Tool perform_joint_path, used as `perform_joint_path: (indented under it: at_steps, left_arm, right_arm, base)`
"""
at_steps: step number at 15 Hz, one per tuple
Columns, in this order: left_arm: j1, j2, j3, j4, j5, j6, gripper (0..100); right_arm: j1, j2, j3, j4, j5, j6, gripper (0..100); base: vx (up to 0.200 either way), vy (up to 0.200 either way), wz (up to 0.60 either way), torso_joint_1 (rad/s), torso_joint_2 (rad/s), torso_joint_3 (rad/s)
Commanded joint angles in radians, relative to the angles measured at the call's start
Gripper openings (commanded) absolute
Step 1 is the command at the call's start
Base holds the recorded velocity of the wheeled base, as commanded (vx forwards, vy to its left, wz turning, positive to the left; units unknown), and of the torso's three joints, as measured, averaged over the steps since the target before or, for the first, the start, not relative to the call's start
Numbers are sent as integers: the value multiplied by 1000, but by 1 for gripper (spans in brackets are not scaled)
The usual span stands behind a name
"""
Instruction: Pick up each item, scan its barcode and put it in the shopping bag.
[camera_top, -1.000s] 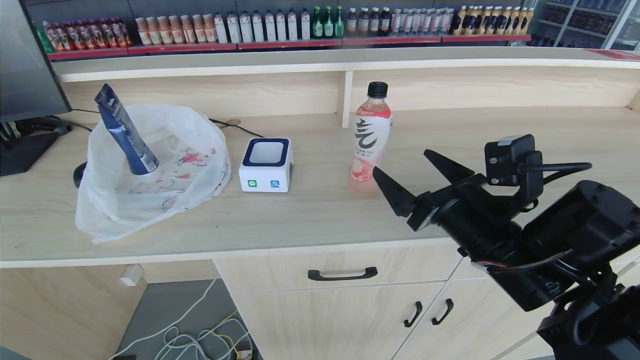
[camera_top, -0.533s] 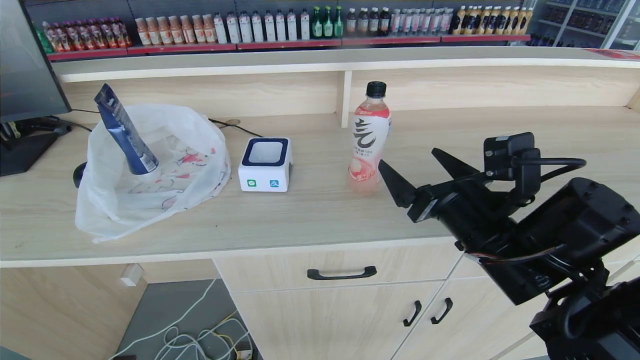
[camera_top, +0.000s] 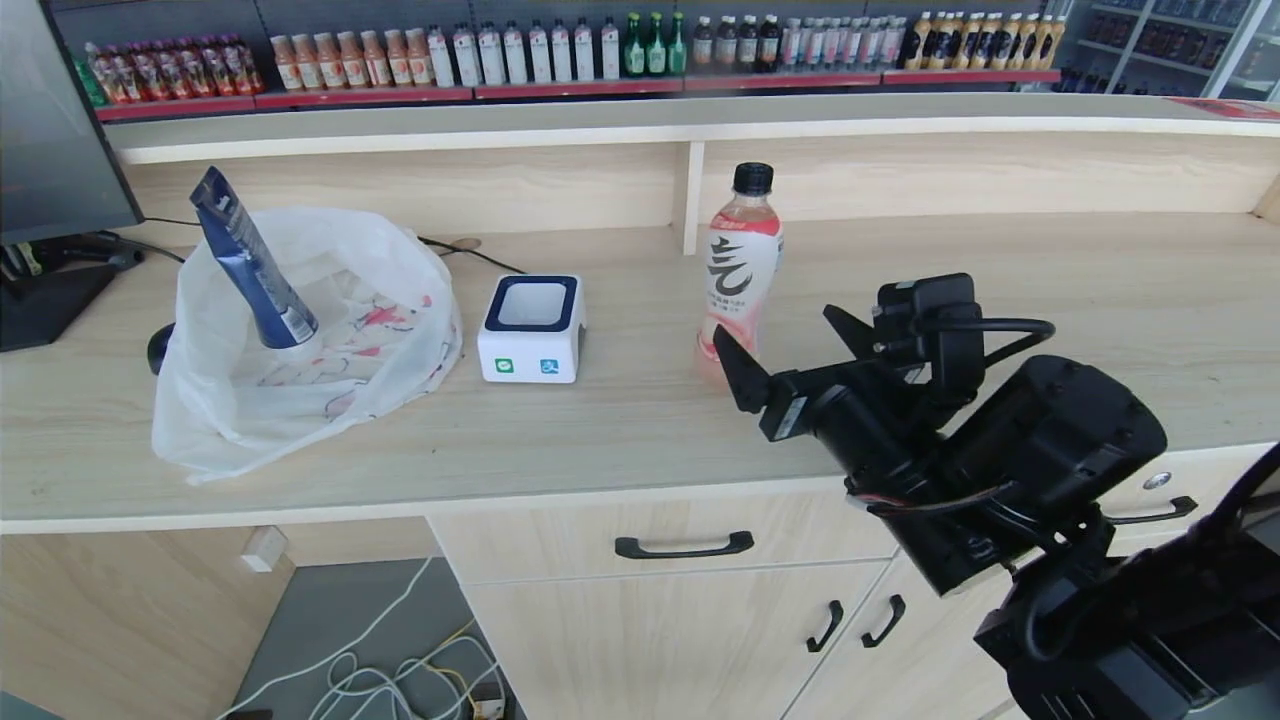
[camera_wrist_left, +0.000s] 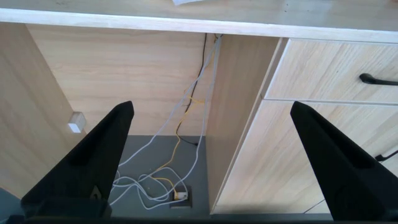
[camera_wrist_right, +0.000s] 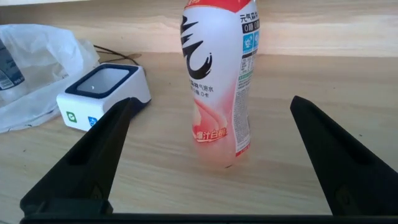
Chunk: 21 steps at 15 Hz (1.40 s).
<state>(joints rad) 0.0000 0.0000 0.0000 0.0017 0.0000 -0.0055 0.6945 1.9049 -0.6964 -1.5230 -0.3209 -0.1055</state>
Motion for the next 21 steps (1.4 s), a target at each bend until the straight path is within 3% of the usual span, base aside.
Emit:
perform_joint_path:
  at_steps: [1,6,15,21]
  left_arm:
    - [0,0,0,0,0,-1,100]
    - [0,0,0,0,0,-1,100]
    - [0,0,0,0,0,-1,100]
    - [0,0,0,0,0,-1,100]
  right_arm:
    - [3,25,-98,70,-1,0,100]
    - [-1,51,-278,250,-7,0,100]
    - [-58,191,-519,343,0,4,100]
    - [-62,232,-557,345,0,4,100]
  base:
    - [0,0,0,0,0,0]
    - [0,0,0,0,0,0]
    - [0,0,0,0,0,0]
    - [0,0,0,0,0,0]
